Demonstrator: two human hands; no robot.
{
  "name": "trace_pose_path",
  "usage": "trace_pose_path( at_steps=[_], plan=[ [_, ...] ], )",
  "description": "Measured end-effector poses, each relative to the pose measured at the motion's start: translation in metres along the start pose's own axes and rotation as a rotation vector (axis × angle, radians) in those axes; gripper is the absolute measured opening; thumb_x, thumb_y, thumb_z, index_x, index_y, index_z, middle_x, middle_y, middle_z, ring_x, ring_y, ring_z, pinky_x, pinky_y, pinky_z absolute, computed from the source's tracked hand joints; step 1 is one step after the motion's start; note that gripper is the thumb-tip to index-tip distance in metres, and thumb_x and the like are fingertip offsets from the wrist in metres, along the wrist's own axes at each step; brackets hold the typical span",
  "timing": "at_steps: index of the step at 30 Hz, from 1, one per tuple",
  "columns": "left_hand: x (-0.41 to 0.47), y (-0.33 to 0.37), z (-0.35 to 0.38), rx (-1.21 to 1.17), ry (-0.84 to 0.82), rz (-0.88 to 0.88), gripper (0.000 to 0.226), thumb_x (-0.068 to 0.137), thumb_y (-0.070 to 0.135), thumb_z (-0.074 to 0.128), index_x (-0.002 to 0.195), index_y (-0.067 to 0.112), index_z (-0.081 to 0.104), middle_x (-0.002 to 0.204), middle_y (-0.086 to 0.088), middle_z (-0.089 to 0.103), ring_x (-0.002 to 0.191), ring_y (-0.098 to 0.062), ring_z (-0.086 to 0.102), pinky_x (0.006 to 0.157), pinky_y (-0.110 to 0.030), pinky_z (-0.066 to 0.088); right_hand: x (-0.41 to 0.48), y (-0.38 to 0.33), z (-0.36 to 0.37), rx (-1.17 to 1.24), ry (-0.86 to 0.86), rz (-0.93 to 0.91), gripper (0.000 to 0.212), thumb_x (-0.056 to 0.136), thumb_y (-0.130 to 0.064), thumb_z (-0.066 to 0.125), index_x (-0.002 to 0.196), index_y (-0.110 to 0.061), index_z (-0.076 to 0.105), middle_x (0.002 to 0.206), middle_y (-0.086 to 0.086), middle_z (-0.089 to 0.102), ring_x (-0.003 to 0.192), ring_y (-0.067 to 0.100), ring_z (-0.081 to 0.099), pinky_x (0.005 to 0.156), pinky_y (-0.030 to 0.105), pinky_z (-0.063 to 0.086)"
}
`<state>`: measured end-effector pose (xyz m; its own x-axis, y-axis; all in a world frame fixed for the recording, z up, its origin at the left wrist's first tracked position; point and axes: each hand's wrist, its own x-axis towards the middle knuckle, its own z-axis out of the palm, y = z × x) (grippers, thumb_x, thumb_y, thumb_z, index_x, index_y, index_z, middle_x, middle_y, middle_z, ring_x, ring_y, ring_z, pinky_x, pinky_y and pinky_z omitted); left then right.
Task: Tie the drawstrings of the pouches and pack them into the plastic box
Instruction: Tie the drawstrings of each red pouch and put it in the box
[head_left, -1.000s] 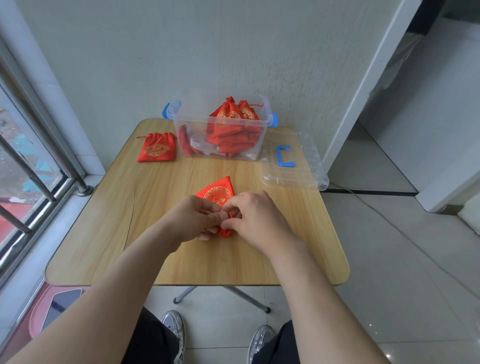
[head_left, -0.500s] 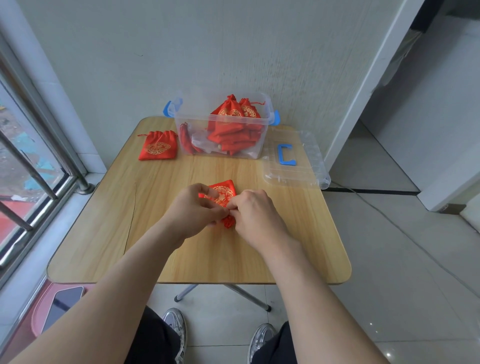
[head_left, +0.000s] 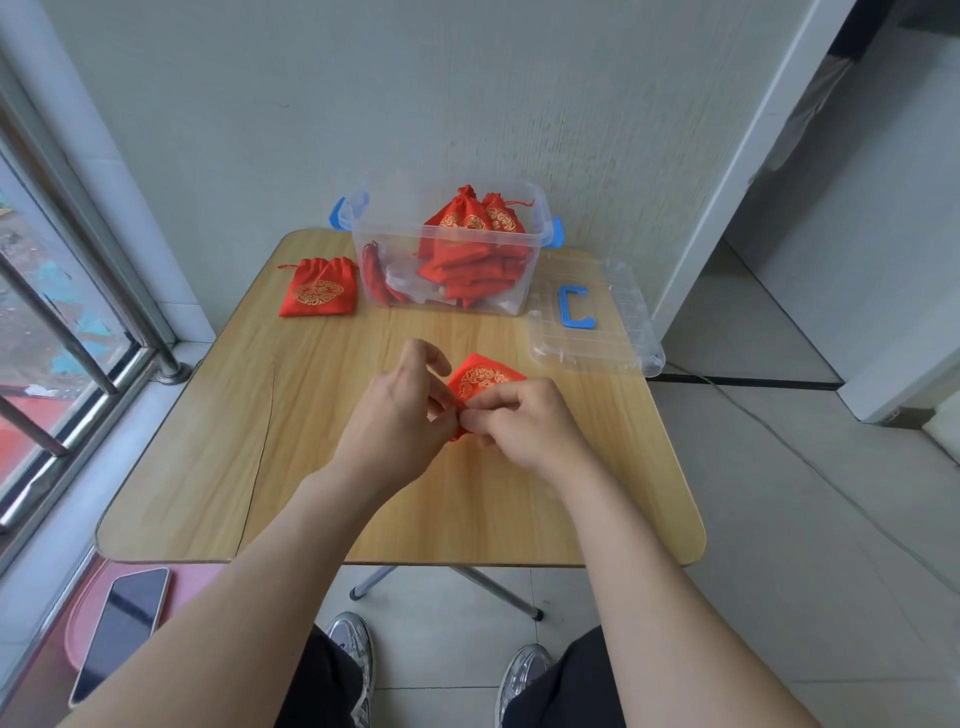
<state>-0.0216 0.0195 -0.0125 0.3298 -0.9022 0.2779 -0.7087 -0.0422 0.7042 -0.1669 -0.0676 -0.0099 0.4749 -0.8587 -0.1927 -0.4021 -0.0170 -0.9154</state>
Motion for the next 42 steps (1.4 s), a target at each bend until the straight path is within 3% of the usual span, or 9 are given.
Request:
trace_pose_path(
  at_steps=[4,7,11,18,25,31,34,38,42],
  plan=[
    [-0.001,0.003,0.0,-0.053,0.066,-0.033,0.025,0.086,0.005,0.079,0.098,0.018,0.062,0.082,0.012,0.075,0.077,-0.001,0.071,0.072,-0.023,0.059,-0.003,-0.002,-0.01,0.323,-0.129,0.191,0.011,0.089,-0.005,0.079,0.1,-0.005,0.079,0.081,0.009,0.076,0.068,0.015,0.064,0.066,0.031,0.05],
    [-0.001,0.005,-0.002,0.009,0.107,0.002,0.01,0.089,0.009,0.081,0.09,0.018,0.076,0.076,0.014,0.075,0.074,0.001,0.073,0.074,-0.025,0.062,-0.002,-0.002,-0.009,0.497,-0.146,0.267,0.02,0.089,0.0,0.078,0.109,0.001,0.074,0.084,0.013,0.073,0.067,0.016,0.063,0.061,0.029,0.05],
    [-0.001,0.005,-0.006,0.011,0.048,0.055,0.014,0.095,0.006,0.075,0.094,0.019,0.081,0.076,0.015,0.076,0.074,0.002,0.073,0.075,-0.024,0.062,-0.001,0.0,-0.007,0.598,-0.157,0.312,0.017,0.091,-0.002,0.076,0.107,0.001,0.075,0.081,0.01,0.07,0.066,0.015,0.062,0.06,0.028,0.049],
    [-0.001,0.001,-0.009,0.005,0.036,0.117,0.004,0.092,0.013,0.081,0.095,0.014,0.083,0.077,0.011,0.078,0.071,0.001,0.074,0.075,-0.026,0.063,-0.001,0.002,-0.009,0.601,-0.173,0.332,0.017,0.089,-0.003,0.08,0.105,0.0,0.077,0.08,0.009,0.071,0.067,0.014,0.063,0.061,0.027,0.05],
    [-0.002,0.003,-0.006,0.045,0.013,0.106,0.007,0.094,0.017,0.072,0.09,0.016,0.078,0.077,0.015,0.076,0.073,0.001,0.073,0.072,-0.025,0.063,0.0,0.002,-0.008,0.556,-0.144,0.318,0.02,0.089,-0.003,0.08,0.108,0.002,0.077,0.084,0.012,0.072,0.07,0.014,0.063,0.061,0.027,0.051],
    [0.0,0.012,-0.002,0.069,-0.214,-0.087,0.029,0.101,0.023,0.046,0.078,0.008,0.056,0.085,-0.004,0.06,0.079,-0.009,0.053,0.069,-0.029,0.038,-0.002,0.0,-0.006,0.47,-0.15,0.267,0.016,0.091,-0.001,0.079,0.106,0.001,0.075,0.085,0.013,0.072,0.07,0.017,0.063,0.06,0.027,0.051],
    [0.003,0.013,-0.004,-0.021,-0.171,-0.193,0.042,0.105,0.017,0.041,0.066,0.006,0.049,0.079,-0.004,0.057,0.069,-0.009,0.047,0.064,-0.024,0.034,-0.002,0.001,-0.007,0.455,-0.106,0.267,0.011,0.091,-0.003,0.08,0.102,-0.002,0.076,0.084,0.012,0.074,0.068,0.015,0.064,0.061,0.027,0.052],
    [0.008,0.001,-0.006,-0.147,0.003,-0.328,0.052,0.111,0.034,0.04,0.087,-0.008,0.06,0.081,-0.002,0.066,0.072,-0.016,0.057,0.067,-0.033,0.042,-0.001,0.001,-0.008,0.442,-0.061,0.27,0.013,0.089,-0.004,0.081,0.101,-0.002,0.078,0.082,0.01,0.075,0.067,0.015,0.066,0.062,0.027,0.053],
    [0.007,-0.002,-0.005,-0.184,0.035,-0.338,0.028,0.111,0.03,0.038,0.103,0.016,0.061,0.09,-0.001,0.073,0.088,-0.016,0.067,0.071,-0.03,0.045,-0.001,0.001,-0.004,0.423,-0.059,0.267,0.012,0.088,-0.004,0.082,0.1,-0.003,0.079,0.079,0.009,0.075,0.068,0.016,0.068,0.063,0.028,0.053]
  ],
)
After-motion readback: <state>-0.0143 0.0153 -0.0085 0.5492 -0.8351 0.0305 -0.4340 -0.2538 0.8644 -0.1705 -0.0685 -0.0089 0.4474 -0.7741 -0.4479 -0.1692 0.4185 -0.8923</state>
